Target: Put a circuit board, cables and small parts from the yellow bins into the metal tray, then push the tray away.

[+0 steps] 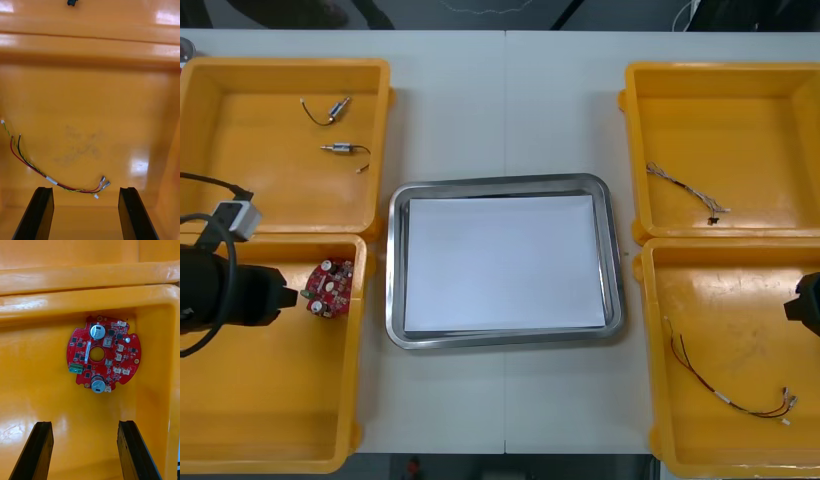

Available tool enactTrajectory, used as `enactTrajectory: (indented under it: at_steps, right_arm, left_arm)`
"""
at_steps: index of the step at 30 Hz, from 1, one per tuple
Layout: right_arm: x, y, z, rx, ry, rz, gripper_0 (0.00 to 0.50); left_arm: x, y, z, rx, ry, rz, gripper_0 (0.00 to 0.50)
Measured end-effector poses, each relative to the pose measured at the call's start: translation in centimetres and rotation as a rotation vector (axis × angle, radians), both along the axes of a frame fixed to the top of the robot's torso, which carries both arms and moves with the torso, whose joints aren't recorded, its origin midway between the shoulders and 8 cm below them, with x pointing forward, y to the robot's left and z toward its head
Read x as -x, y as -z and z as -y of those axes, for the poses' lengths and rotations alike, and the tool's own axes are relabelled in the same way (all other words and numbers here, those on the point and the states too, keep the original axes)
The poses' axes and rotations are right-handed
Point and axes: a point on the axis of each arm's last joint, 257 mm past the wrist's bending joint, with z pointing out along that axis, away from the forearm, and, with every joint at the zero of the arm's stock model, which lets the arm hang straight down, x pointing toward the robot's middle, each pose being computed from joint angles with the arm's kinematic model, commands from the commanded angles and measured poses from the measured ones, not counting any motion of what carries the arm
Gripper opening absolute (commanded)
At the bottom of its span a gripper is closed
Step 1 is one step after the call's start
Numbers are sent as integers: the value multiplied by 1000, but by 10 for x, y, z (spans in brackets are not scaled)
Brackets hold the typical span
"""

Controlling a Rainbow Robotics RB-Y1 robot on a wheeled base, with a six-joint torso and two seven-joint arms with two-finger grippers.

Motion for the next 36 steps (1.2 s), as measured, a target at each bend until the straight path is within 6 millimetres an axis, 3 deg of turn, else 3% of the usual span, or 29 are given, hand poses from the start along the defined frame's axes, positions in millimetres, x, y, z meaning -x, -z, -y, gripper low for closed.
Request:
enactTrajectory:
  at_steps: [10,15,20,26,36]
  right_arm:
    - [28,12,-1,49,-20,6,500]
    - [26,21,-10,13,-25,53,500]
    - [13,28,-2,68,-31,135,500]
    - [16,48,-12,94,-77,149,500]
    - [36,82,-27,79,-121,73,500]
  left_arm:
    - [-11,40,8,-28,19,14,500]
    - [-10,61,12,-34,31,0,500]
    - [-12,75,16,-35,41,-1,500]
    - [-13,77,20,-35,51,-2,500]
    - [-20,74,23,-32,57,15,500]
